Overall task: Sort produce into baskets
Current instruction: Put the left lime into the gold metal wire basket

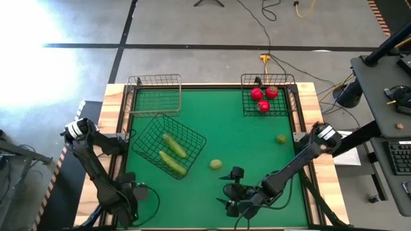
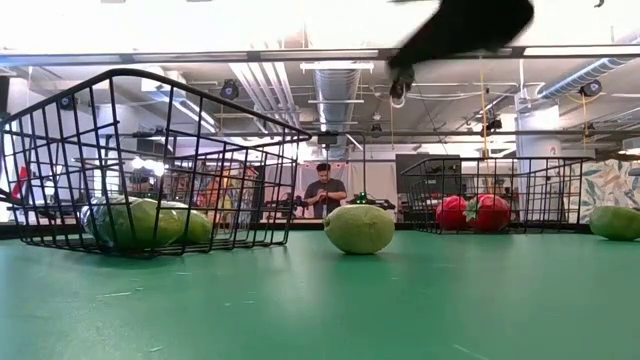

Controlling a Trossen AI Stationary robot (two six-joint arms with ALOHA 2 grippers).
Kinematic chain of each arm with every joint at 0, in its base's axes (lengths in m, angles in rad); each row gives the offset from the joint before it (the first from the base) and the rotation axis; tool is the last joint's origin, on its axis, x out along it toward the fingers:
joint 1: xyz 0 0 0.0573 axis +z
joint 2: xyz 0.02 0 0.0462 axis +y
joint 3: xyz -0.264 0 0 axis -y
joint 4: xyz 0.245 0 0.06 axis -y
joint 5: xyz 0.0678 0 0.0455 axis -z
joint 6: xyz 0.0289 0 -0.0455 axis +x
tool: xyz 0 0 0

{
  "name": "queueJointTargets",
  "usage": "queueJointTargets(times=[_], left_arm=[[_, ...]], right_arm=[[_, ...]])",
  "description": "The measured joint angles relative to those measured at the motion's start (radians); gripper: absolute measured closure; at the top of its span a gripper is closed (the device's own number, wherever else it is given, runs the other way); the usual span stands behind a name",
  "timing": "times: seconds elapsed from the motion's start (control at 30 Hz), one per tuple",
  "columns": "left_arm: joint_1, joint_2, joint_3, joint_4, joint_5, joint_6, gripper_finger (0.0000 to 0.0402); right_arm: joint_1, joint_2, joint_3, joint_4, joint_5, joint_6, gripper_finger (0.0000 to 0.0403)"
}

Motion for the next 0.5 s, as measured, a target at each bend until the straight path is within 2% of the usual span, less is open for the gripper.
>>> queueJointTargets(times=[0.23, 0.37, 0.5], left_arm=[[0.082, -0.031, 0.315, -0.250, -0.477, 0.187, 0.0247], [0.168, -0.087, 0.421, -0.404, -0.628, 0.260, 0.0247], [0.334, -0.195, 0.424, -0.500, -0.675, 0.322, 0.0247]], right_arm=[[-0.005, -0.122, 0.016, -0.107, 0.014, -0.079, 0.0021], [-0.011, -0.148, 0.008, -0.232, 0.012, -0.021, 0.0021], [-0.019, -0.134, -0.030, -0.281, 0.010, 0.019, 0.0021]])
